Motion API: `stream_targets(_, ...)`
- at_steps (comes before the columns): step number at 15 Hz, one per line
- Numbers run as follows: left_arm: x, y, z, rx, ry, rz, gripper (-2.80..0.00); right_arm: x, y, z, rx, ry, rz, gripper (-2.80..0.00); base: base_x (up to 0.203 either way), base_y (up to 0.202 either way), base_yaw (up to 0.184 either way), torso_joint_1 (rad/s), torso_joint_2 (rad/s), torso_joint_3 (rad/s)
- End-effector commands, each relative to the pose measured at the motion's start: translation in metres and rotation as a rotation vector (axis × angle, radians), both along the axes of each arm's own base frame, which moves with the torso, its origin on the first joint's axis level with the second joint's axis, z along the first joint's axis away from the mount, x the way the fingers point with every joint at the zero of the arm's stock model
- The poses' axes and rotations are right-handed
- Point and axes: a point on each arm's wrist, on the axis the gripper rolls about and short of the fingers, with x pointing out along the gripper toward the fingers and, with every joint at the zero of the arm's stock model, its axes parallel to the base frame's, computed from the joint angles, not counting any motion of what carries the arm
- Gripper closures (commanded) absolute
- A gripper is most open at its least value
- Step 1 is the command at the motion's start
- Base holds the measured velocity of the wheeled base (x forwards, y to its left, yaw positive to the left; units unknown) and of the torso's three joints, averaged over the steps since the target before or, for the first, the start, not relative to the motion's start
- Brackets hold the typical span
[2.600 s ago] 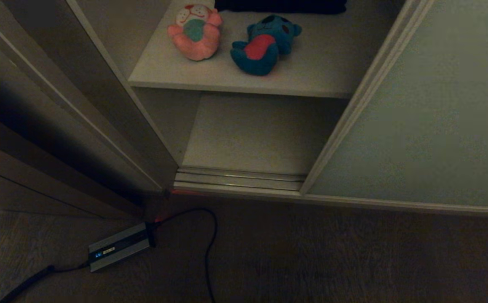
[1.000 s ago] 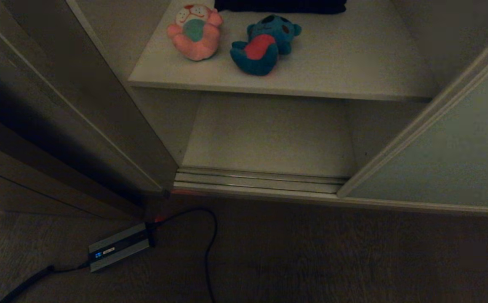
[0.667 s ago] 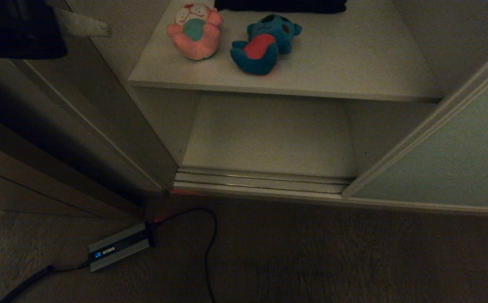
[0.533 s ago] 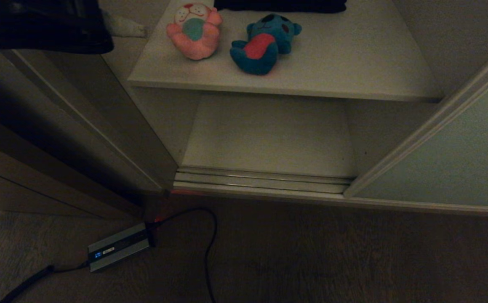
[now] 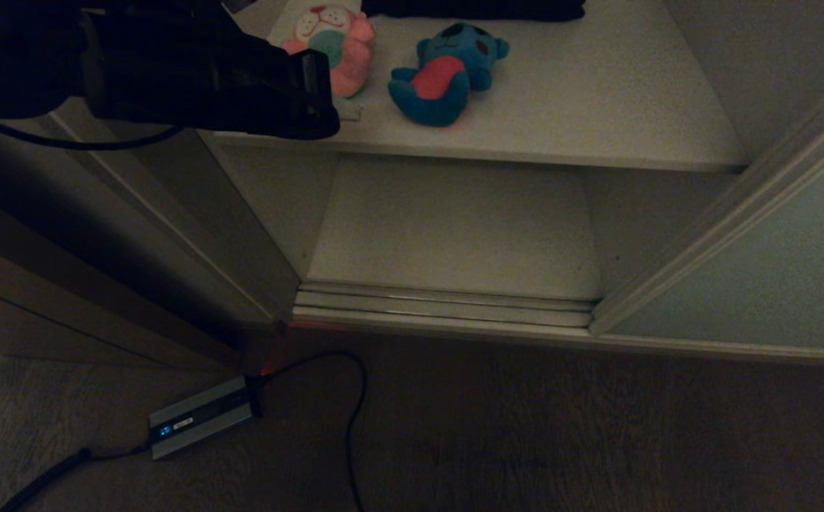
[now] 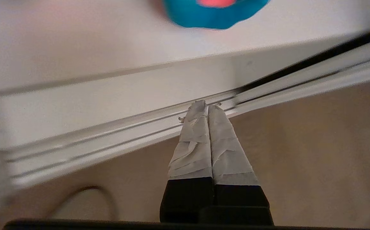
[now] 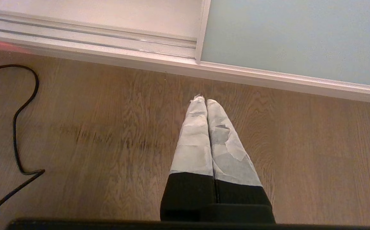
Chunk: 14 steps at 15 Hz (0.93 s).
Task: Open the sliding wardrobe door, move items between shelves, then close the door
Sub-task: Open the door
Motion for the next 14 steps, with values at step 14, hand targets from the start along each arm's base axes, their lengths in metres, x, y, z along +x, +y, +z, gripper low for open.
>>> stream_targets(14,-0.004,-0.036,0.0,-0.06,-0.036,0.032,0.0,0.0,0.0,-0.001,0.0,0.004,0.001,0.0,0.0,0.0,0.0,0.0,0.0,0.0)
